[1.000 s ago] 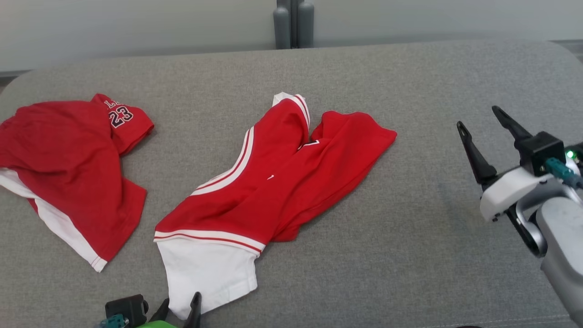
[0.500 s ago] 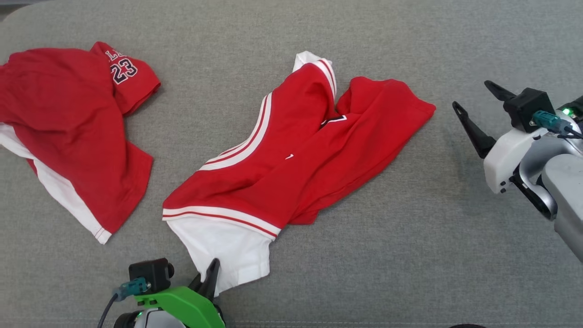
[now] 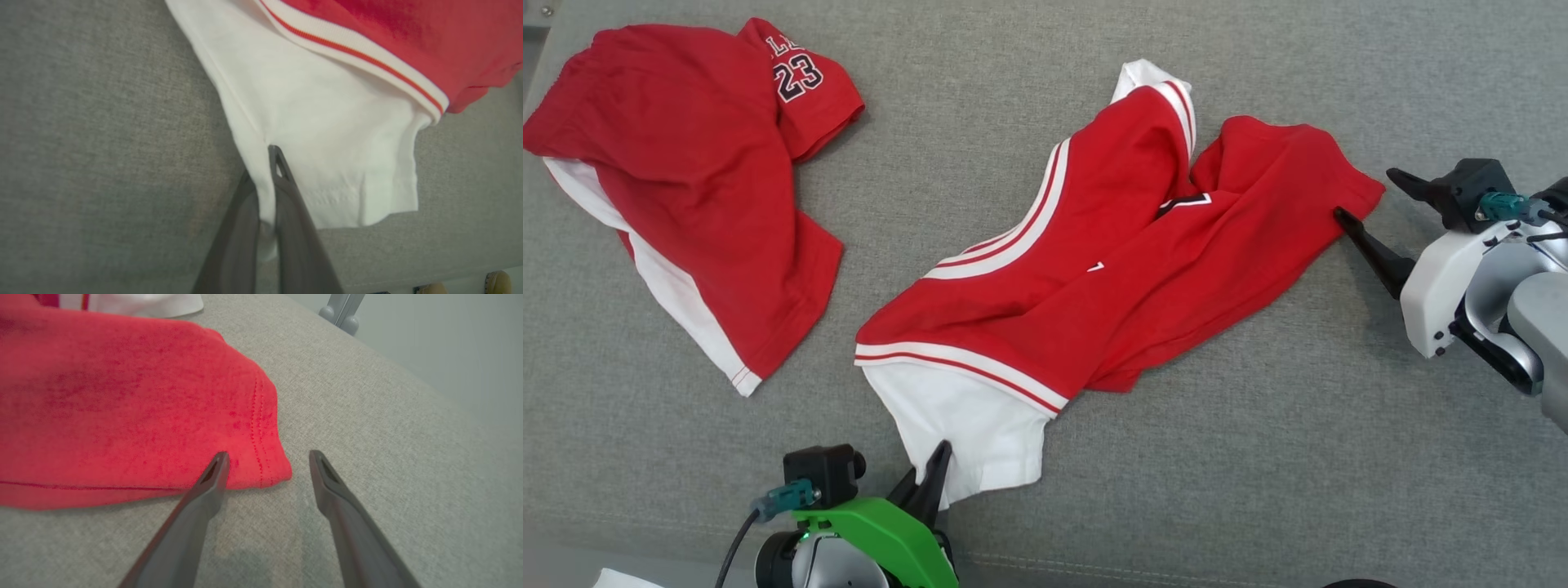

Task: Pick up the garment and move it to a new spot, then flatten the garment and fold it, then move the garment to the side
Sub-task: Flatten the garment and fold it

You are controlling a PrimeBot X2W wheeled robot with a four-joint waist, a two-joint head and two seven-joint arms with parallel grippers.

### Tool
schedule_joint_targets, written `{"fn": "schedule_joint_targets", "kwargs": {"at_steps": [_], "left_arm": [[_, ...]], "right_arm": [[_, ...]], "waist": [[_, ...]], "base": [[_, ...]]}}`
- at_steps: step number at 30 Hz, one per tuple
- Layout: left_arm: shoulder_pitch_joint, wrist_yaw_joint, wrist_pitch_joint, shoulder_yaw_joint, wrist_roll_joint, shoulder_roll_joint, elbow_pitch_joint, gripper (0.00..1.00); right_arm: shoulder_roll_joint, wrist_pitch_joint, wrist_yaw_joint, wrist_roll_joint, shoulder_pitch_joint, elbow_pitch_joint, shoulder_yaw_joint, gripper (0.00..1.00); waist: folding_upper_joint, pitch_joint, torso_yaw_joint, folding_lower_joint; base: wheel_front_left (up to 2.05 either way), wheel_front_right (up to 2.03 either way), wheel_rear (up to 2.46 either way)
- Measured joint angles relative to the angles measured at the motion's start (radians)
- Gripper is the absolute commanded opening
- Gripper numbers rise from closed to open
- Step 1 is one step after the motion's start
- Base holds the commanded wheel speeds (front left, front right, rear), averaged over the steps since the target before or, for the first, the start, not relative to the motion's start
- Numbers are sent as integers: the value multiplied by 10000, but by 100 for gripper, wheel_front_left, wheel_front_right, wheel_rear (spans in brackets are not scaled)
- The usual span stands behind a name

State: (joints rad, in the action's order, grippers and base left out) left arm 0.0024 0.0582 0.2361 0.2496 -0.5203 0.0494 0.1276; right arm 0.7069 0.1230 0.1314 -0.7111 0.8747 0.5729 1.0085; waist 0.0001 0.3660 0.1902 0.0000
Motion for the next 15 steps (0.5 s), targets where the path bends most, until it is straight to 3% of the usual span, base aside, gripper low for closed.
{"fn": "schedule_joint_targets", "kwargs": {"at_steps": [13,14,15], "left_arm": [[-589,94,-84,314,-75,-15,186,0],[-589,92,-86,309,-81,-15,192,0],[-589,92,-88,301,-96,-13,203,0]], "right_arm": [[314,8,-13,-1264,831,347,1486,100],[307,15,-13,-1342,892,353,1595,39],[282,50,-12,-1396,947,362,1705,0]], "waist": [[0,407,476,0],[0,408,460,0],[0,404,436,0]], "base": [[0,0,0],[0,0,0],[0,0,0]]}}
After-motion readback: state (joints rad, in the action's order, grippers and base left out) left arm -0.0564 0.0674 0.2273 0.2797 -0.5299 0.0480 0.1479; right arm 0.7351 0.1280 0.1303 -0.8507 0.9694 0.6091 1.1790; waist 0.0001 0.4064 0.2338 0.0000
